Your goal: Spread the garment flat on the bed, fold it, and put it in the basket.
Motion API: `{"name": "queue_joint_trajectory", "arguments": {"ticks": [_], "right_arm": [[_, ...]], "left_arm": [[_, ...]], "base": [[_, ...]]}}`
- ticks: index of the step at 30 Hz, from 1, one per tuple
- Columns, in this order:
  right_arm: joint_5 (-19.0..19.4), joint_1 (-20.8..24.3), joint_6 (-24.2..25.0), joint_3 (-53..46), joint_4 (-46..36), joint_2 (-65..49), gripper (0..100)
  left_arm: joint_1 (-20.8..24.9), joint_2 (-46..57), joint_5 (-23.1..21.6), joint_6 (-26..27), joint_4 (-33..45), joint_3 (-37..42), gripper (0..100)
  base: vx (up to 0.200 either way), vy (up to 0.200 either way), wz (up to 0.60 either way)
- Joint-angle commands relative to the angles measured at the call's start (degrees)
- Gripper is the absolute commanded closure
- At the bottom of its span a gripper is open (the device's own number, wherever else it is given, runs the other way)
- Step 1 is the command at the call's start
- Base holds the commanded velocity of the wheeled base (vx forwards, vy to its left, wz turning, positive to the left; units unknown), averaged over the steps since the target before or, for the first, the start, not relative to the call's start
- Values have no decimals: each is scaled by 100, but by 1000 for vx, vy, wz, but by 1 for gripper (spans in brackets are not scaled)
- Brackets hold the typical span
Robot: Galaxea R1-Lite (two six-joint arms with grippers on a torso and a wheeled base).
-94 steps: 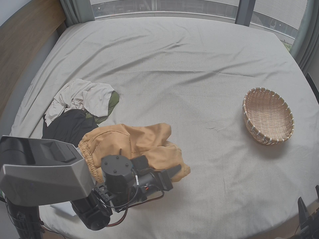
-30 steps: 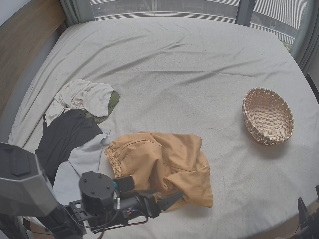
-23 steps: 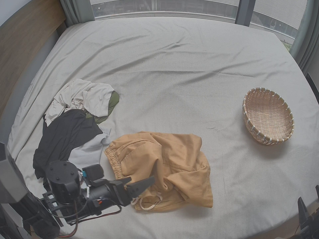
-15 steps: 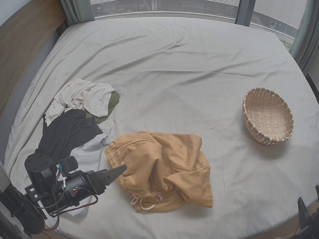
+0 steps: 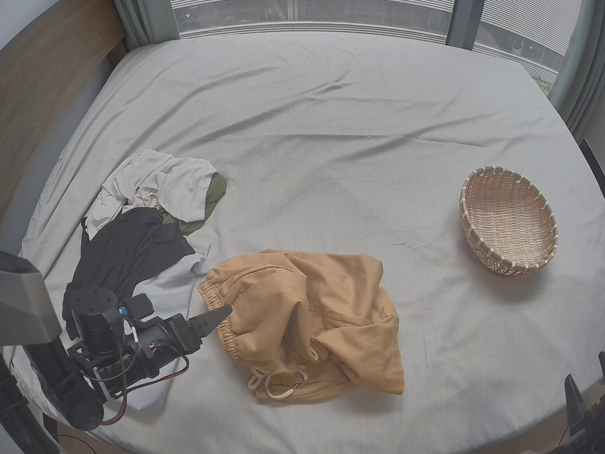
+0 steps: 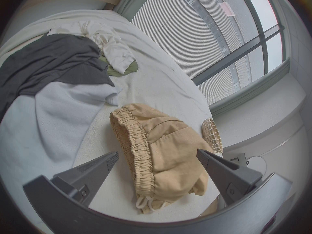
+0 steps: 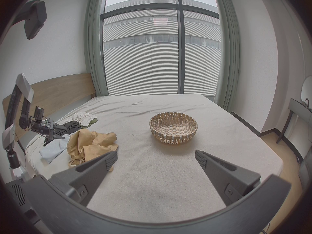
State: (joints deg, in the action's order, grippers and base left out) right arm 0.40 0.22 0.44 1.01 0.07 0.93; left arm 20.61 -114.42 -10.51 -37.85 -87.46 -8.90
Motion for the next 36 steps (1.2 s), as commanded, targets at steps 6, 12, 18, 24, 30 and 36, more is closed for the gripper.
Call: {"name": "queue_joint_trajectory", "arguments": {"ticks": [6,12,18,24,30,36], "right_arm": [[4,4,0,-101,1,-75,0],[4,4,0,-101,1,-75,0],[4,4,0,-101,10,-75,0],[4,13,0,-101,1,-75,0],[4,4,0,-101,1,-75,0],[-5,13,0,-101,1,-75,0]], "left_arm": [[66,-792,14,-205,-114,-639,0],[83,-819,14,-223,-114,-912,0],[109,-748,31,-372,-114,-1290,0],[312,-467,31,-609,-114,-1422,0],[540,-247,40,-812,-114,-1369,0],[575,-388,49,-803,-114,-1404,0]], "base": [[0,0,0],[0,0,0],[0,0,0],[0,0,0],[0,0,0],[0,0,0]]}}
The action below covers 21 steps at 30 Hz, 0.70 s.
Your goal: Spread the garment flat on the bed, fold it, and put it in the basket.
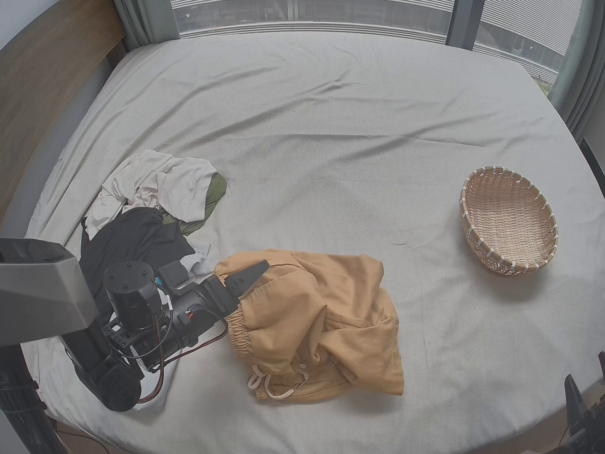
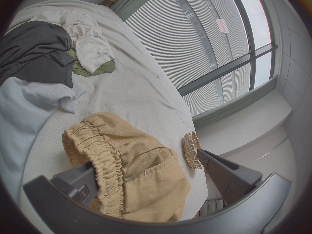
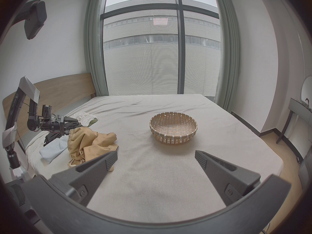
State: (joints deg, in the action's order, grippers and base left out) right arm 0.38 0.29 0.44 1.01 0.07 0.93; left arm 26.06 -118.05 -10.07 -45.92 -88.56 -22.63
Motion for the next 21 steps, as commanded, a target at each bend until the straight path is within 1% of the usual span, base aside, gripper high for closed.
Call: {"name": "queue_joint_trajectory", "arguments": {"ticks": [1,11,12,21], "right_arm": [[6,6,0,-101,10,-75,0],[-3,-3,0,-101,1,-75,0],[6,-3,0,-101,1,-75,0],[6,-3,9,-101,10,-75,0]], "left_arm": [[30,-33,5,4,-3,-40,0],[39,-288,128,39,-3,-225,0],[39,-297,128,39,-3,-225,100],[127,-332,190,75,-12,-190,100]], "base": [[0,0,0],[0,0,0],[0,0,0],[0,0,0]]}}
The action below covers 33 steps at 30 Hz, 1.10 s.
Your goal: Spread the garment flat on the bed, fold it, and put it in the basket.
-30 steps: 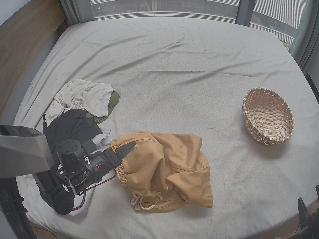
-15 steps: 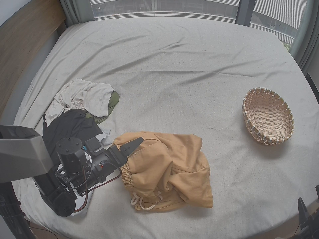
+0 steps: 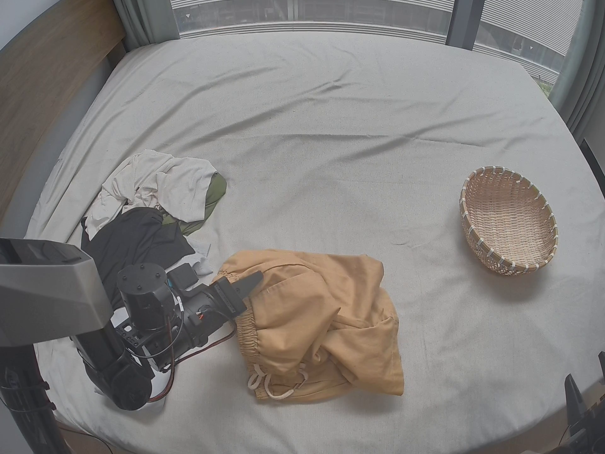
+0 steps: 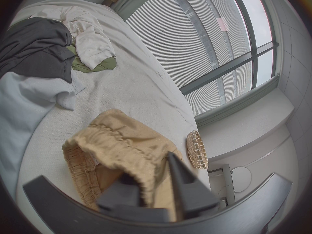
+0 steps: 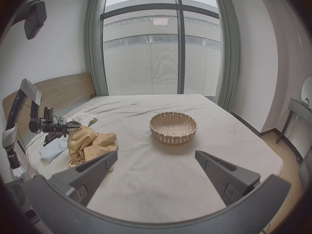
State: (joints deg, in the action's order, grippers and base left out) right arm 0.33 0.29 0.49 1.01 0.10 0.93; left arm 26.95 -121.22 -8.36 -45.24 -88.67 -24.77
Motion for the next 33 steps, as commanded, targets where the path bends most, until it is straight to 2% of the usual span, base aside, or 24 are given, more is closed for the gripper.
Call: {"name": "queue_joint_trajectory", "arguments": {"ticks": [1,6,12,23,24,33], "right_arm": [[2,-3,4,-101,-1,-75,0],[2,-3,4,-101,-1,-75,0],[11,-3,-5,-101,8,-75,0],[2,-3,4,-101,-1,-75,0],[2,-3,4,-101,8,-75,0],[2,-3,4,-101,8,-75,0]], "left_arm": [[47,2,54,6,-1,43,100],[82,371,212,-29,-1,-1,100],[-138,1083,133,-38,61,-186,100],[-182,450,-87,235,26,113,100],[-182,398,-87,270,26,95,0],[47,231,-43,402,26,69,0]], "base": [[0,0,0],[0,0,0],[0,0,0],[0,0,0],[0,0,0],[0,0,0]]}}
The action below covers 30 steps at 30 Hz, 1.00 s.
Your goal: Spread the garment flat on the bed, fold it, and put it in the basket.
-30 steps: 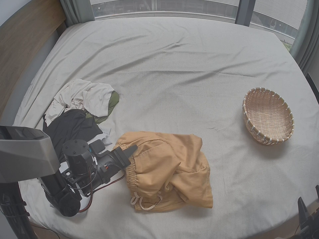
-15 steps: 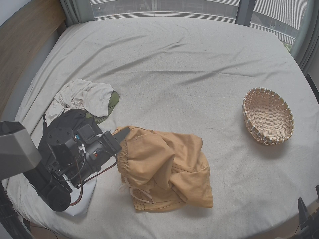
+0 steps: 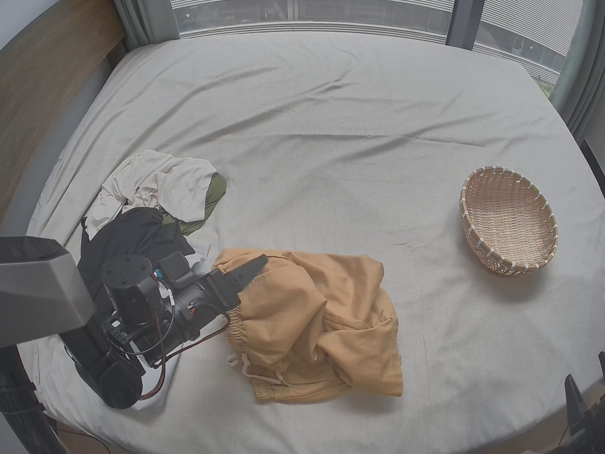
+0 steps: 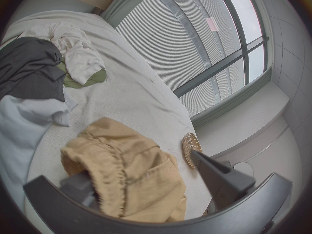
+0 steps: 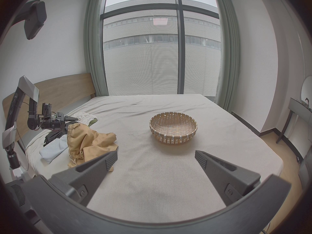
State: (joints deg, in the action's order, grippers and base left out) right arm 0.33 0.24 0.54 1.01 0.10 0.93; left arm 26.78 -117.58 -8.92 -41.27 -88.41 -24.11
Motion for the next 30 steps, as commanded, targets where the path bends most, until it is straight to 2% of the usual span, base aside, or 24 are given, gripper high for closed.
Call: {"name": "queue_joint_trajectory", "arguments": {"ticks": [1,7,11,12,26,30], "right_arm": [[2,11,8,-101,-1,-75,0],[2,2,-1,-101,-1,-75,0],[11,11,-1,-101,-1,-75,0],[2,11,-1,-101,8,-75,0],[2,2,-1,-101,-1,-75,0],[2,2,8,-101,8,-75,0]], "left_arm": [[73,-143,22,-4,-1,-14,0],[99,-274,49,-13,-1,-23,0],[64,-397,286,-22,-1,-190,0],[55,-415,330,-22,-1,-225,100],[46,-301,365,-48,-10,-261,100],[55,297,312,-145,-1,-436,100]], "base": [[0,0,0],[0,0,0],[0,0,0],[0,0,0],[0,0,0],[0,0,0]]}}
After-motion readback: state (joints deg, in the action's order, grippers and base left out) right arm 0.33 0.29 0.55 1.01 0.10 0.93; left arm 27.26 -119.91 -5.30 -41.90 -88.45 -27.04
